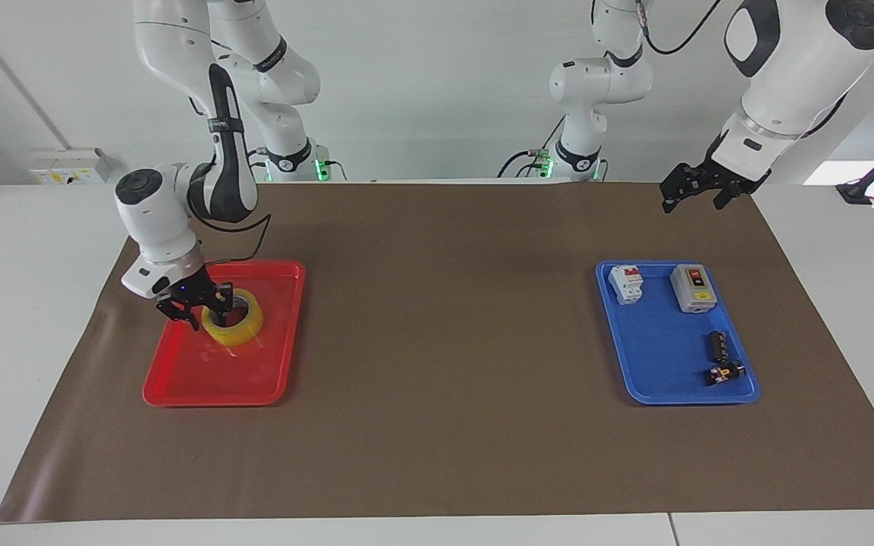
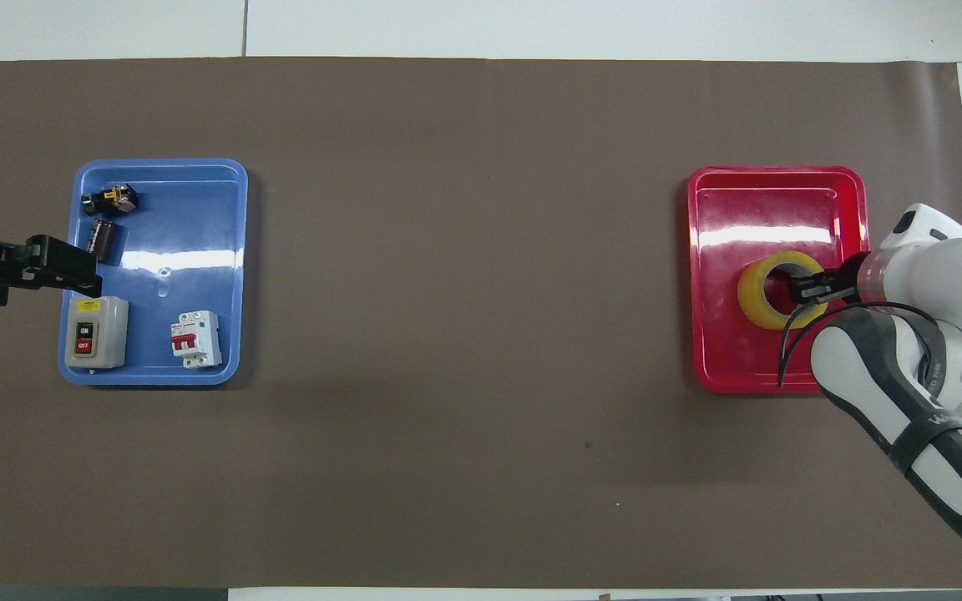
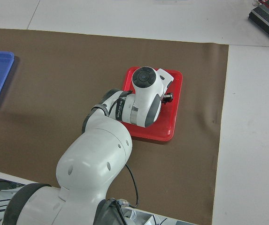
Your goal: Place and move tape with both arms
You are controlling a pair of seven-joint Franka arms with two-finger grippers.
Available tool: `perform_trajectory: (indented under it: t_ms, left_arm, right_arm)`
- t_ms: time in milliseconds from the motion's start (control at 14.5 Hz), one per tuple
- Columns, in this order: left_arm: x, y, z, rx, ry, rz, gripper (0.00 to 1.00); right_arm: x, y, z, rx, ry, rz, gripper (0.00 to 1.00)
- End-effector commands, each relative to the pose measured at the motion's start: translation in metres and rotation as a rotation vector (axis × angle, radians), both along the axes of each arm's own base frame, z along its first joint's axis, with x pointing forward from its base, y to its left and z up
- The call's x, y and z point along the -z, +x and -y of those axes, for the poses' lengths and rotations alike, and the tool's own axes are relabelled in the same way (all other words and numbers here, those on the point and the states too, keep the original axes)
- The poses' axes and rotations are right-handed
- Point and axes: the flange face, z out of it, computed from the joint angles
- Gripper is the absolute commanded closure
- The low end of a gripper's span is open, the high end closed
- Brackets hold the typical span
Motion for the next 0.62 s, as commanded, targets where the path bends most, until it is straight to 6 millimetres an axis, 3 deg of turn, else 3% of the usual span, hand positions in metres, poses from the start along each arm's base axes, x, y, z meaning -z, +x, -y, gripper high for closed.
perform_trajectory:
  t_ms: [0,207,553]
  left_arm:
    - [0.000,-0.006,-0.003,-0.001,-0.015,0.013,0.00]
    - [0.000,-0.006,-0.003,-0.001,-0.015,0.013,0.00]
    - [-0.001,-0.005,-0.003,-0.001,-0.015,0.015,0.00]
  right_arm:
    - [-0.057,0.018,-0.006,0.116,0.044,-0.049,0.00]
    - [-0.146,0.026,-0.020,0.258,0.060,-0.144,0.00]
    - [-0.274,-0.001,-0.040,0.355,0.016,-0.191,0.00]
